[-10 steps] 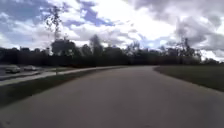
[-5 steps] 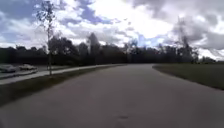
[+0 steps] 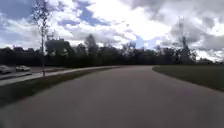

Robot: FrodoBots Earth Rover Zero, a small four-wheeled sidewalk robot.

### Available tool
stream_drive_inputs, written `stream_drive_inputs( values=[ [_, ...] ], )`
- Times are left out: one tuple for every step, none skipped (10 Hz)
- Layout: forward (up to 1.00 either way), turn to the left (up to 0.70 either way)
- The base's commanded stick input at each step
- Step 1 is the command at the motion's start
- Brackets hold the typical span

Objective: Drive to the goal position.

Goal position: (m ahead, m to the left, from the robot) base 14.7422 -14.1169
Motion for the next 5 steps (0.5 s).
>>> stream_drive_inputs(
  values=[
    [1.00, -0.11],
    [1.00, -0.11],
    [1.00, -0.11],
    [1.00, -0.11],
    [1.00, -0.11]
  ],
)
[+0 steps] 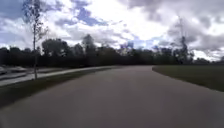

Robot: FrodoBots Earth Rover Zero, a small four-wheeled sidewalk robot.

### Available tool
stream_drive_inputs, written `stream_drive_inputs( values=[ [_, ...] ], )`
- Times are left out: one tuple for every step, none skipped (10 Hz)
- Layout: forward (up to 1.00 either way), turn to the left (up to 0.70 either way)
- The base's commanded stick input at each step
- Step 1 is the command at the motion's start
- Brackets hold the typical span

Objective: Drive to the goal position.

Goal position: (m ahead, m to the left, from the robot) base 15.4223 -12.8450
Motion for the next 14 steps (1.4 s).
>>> stream_drive_inputs(
  values=[
    [1.00, -0.11],
    [1.00, -0.11],
    [1.00, -0.11],
    [1.00, -0.11],
    [1.00, -0.11],
    [1.00, -0.11],
    [1.00, -0.11],
    [1.00, -0.11],
    [1.00, -0.11],
    [1.00, -0.11],
    [1.00, -0.11],
    [1.00, -0.11],
    [1.00, -0.11],
    [1.00, -0.11]
  ],
)
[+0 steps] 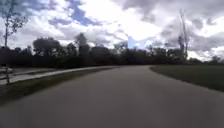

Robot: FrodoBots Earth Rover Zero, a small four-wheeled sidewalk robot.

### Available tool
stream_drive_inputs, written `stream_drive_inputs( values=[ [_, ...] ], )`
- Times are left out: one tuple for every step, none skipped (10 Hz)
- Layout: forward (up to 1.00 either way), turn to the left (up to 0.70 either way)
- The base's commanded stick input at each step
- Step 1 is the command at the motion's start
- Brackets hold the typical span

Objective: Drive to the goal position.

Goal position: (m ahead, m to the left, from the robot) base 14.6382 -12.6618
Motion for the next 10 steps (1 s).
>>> stream_drive_inputs(
  values=[
    [1.00, -0.11],
    [1.00, -0.11],
    [1.00, -0.11],
    [1.00, -0.11],
    [1.00, -0.11],
    [1.00, -0.11],
    [1.00, -0.11],
    [1.00, -0.11],
    [1.00, -0.11],
    [1.00, -0.11]
  ],
)
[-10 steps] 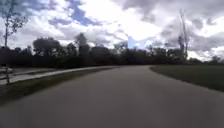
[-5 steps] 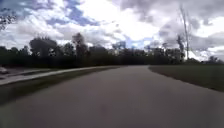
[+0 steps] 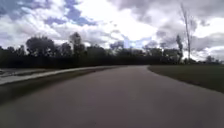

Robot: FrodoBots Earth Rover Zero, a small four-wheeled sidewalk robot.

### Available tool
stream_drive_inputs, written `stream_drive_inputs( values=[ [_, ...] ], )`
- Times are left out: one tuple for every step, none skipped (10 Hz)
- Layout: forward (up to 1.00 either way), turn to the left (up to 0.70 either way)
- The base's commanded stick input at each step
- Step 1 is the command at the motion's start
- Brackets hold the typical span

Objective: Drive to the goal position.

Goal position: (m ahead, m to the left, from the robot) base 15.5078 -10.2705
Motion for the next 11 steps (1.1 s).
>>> stream_drive_inputs(
  values=[
    [1.00, -0.11],
    [1.00, -0.11],
    [1.00, -0.11],
    [1.00, -0.11],
    [1.00, -0.11],
    [1.00, -0.11],
    [1.00, -0.11],
    [1.00, -0.11],
    [1.00, -0.11],
    [1.00, -0.11],
    [1.00, -0.11]
  ],
)
